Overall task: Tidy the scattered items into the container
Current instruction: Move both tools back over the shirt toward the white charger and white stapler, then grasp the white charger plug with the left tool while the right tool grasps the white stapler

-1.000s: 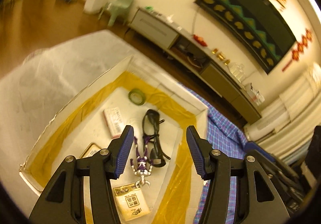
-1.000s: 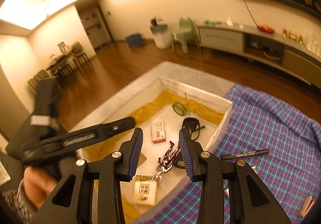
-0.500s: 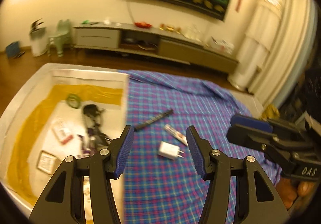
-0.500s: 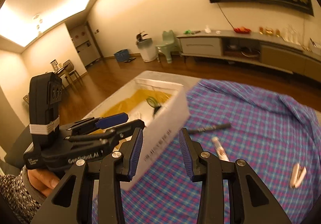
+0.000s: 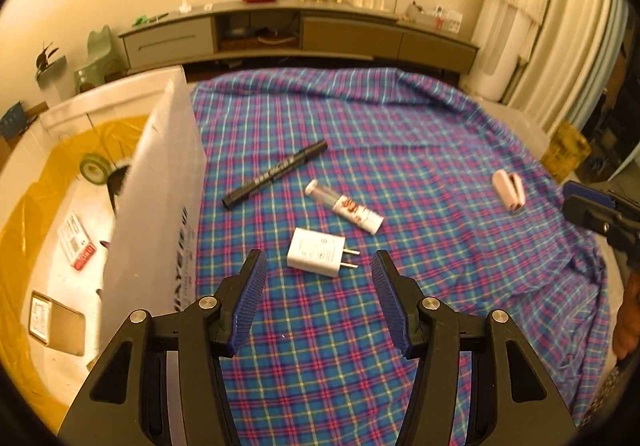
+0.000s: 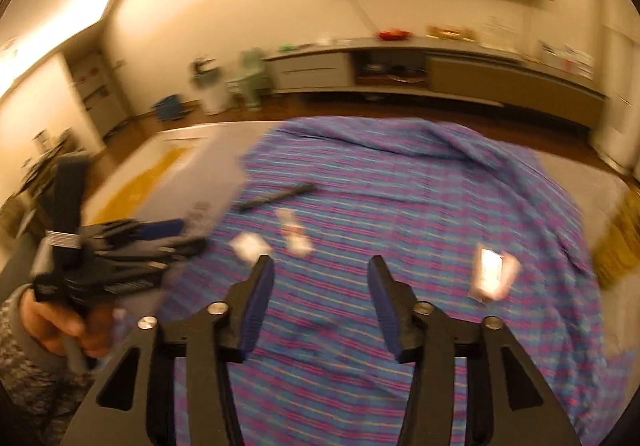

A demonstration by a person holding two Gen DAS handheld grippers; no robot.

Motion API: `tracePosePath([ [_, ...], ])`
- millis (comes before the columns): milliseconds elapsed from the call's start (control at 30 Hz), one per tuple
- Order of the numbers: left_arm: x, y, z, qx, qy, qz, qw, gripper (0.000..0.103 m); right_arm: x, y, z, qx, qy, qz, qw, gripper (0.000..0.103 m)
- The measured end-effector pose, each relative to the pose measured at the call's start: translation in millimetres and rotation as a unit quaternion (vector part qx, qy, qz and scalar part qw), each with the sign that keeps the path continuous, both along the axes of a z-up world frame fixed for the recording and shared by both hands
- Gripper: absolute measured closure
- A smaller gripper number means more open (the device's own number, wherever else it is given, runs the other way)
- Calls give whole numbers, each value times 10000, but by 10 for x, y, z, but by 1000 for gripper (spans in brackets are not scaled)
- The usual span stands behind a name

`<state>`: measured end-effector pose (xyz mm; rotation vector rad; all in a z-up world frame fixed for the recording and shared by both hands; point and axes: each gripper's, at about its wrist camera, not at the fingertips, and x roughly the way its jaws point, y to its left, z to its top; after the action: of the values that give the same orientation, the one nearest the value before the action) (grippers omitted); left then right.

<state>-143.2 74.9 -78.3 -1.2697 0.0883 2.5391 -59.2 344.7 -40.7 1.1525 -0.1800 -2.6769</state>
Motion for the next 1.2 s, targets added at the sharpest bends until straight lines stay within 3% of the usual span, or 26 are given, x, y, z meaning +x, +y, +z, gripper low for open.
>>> tracePosePath([
  [267, -100, 37, -120, -157, -153, 197, 9996, 45, -320, 939, -575, -130, -756, -1071, 9913, 48],
  [533, -198, 21, -196, -267, -147, 318, 9990, 45, -564, 1331, -878, -524, -1032, -1438, 9828, 48],
  [733, -251, 1, -283, -297, -191, 357, 9987, 45, -723, 1261, -940, -253, -804, -1287, 9881, 50],
  [800, -264, 2, -292, -291, -186, 358, 9988, 45, -785, 1159, -920, -72, -748, -1114, 9909, 55],
  [1000, -303, 40, -322, -186, -261, 309, 9990, 45, -837, 755, -896, 426, -550, -476, 9964, 55],
  [1200, -315, 114, -398, -255, -299, 258, 9989, 45, -927, 621, -929, 355, -644, -213, 9971, 42],
])
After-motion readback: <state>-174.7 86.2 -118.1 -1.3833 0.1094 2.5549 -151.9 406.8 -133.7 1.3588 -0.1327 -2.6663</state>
